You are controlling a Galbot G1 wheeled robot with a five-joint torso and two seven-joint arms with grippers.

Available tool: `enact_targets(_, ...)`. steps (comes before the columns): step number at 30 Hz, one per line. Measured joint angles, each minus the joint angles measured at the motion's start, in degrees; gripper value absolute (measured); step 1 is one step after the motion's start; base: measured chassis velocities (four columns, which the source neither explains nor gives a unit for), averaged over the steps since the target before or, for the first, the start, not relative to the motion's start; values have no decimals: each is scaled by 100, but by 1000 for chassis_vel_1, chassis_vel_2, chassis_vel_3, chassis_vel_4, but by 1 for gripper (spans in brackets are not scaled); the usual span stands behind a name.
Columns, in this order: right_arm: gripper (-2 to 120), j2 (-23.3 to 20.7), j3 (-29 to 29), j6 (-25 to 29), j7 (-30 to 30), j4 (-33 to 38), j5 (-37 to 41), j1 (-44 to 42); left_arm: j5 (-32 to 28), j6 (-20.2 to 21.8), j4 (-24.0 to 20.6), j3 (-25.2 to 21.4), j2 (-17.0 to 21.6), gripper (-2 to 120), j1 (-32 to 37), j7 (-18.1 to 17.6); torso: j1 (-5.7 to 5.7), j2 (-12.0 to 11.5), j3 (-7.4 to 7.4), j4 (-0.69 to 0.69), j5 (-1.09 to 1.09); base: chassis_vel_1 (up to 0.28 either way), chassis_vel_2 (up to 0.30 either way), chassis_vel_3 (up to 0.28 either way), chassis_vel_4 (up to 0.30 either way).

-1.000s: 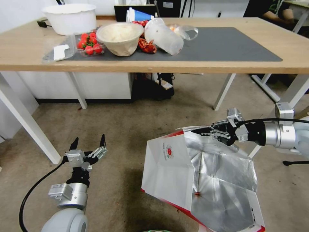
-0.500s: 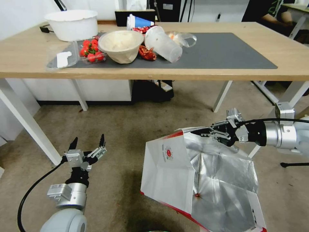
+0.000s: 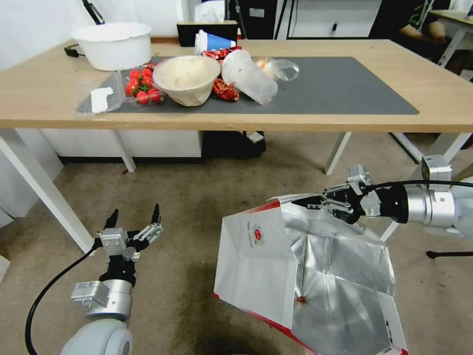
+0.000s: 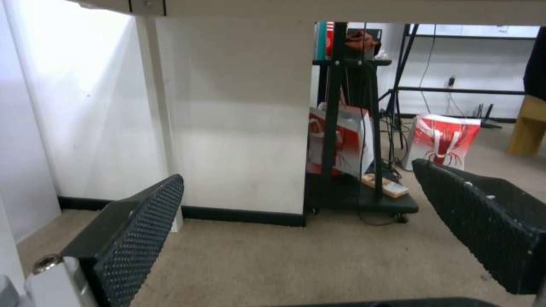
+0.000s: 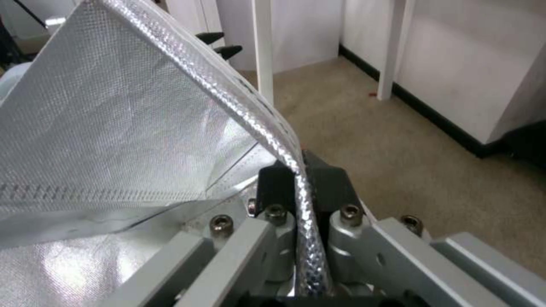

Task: Pick up the food delivery bag from the floor and place it on the table.

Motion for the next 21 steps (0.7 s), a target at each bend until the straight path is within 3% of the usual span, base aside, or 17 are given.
enact_targets(21,0,-5,15,-16,-3,33,20,-20,-4,7,-29,-13,20,100,15,-4,102,430,329,0,0,0,0,0,0)
